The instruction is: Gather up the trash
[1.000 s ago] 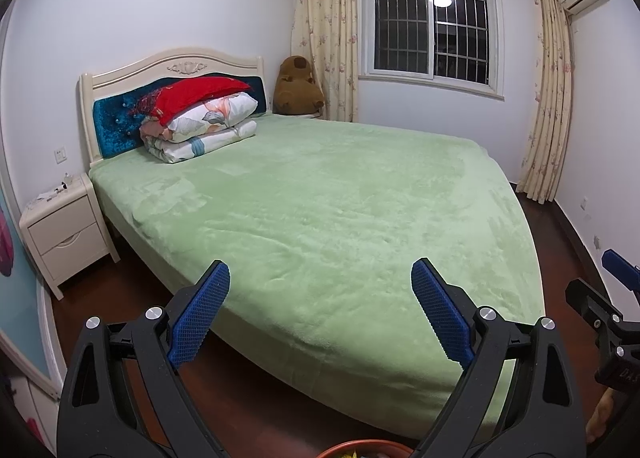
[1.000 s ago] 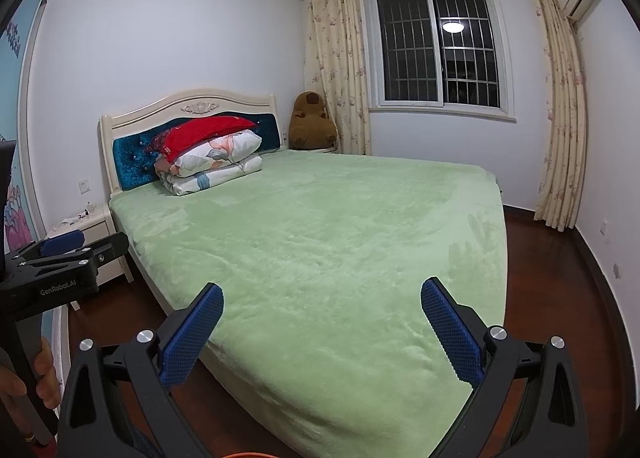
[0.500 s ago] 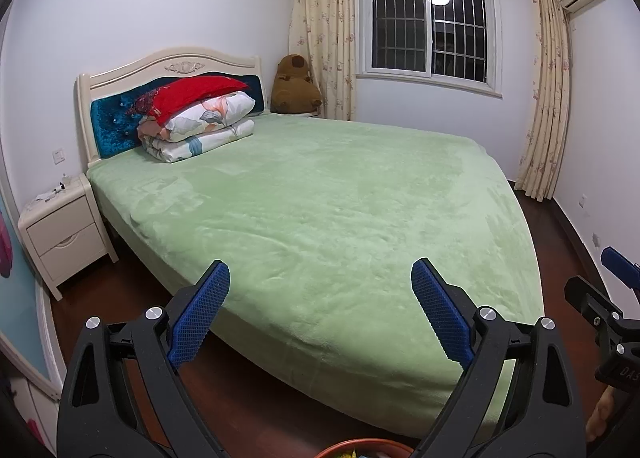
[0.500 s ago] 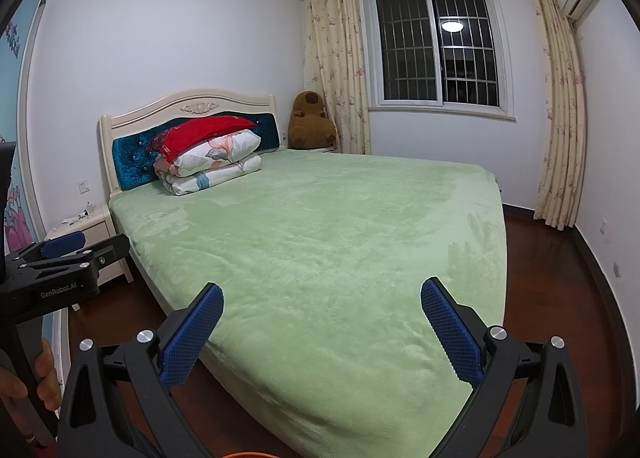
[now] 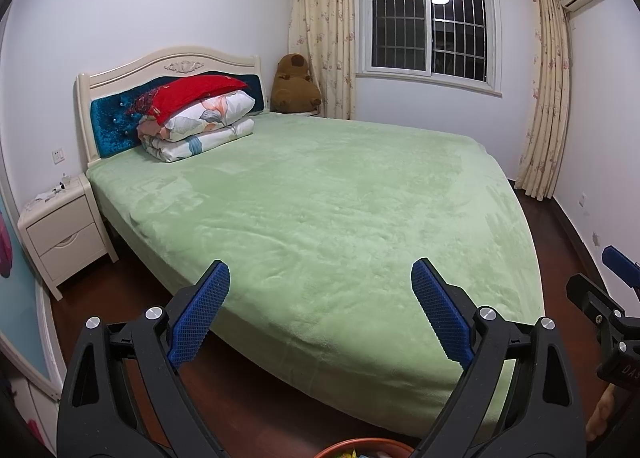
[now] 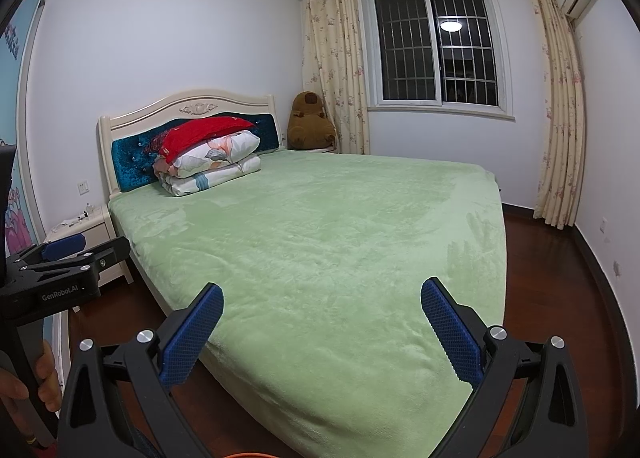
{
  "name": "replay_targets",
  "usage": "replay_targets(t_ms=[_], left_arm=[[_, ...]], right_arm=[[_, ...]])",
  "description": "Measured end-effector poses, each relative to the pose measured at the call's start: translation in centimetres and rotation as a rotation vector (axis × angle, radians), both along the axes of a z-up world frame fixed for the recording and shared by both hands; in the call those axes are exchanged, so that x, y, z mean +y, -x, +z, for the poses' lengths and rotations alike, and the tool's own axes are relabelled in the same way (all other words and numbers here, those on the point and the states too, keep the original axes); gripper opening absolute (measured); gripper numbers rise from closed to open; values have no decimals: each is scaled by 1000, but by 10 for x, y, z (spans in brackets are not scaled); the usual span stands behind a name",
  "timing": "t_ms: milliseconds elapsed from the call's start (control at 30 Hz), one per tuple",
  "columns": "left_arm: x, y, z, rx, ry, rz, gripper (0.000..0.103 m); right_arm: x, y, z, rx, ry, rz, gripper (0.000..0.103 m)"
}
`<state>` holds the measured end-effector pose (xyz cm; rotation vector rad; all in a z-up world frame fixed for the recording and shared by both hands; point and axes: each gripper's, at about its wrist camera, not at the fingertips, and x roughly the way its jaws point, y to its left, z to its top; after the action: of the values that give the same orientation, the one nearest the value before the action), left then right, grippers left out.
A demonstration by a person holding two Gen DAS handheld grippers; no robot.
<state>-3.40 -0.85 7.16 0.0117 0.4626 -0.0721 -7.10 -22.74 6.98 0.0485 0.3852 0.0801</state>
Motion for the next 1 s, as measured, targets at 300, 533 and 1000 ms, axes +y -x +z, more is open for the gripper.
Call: replay_targets(t_ms=[300, 533, 1000], left_arm=[[0, -1, 0, 3, 1, -3, 90], [-1, -2, -2, 7, -1, -1, 90], [-3, -6, -6, 19, 1, -4, 90]], right_arm=[[0, 1, 0, 2, 0, -3, 97], [-1, 1, 0, 3, -2, -4, 97], [-1, -3, -3, 11, -10, -13, 97]])
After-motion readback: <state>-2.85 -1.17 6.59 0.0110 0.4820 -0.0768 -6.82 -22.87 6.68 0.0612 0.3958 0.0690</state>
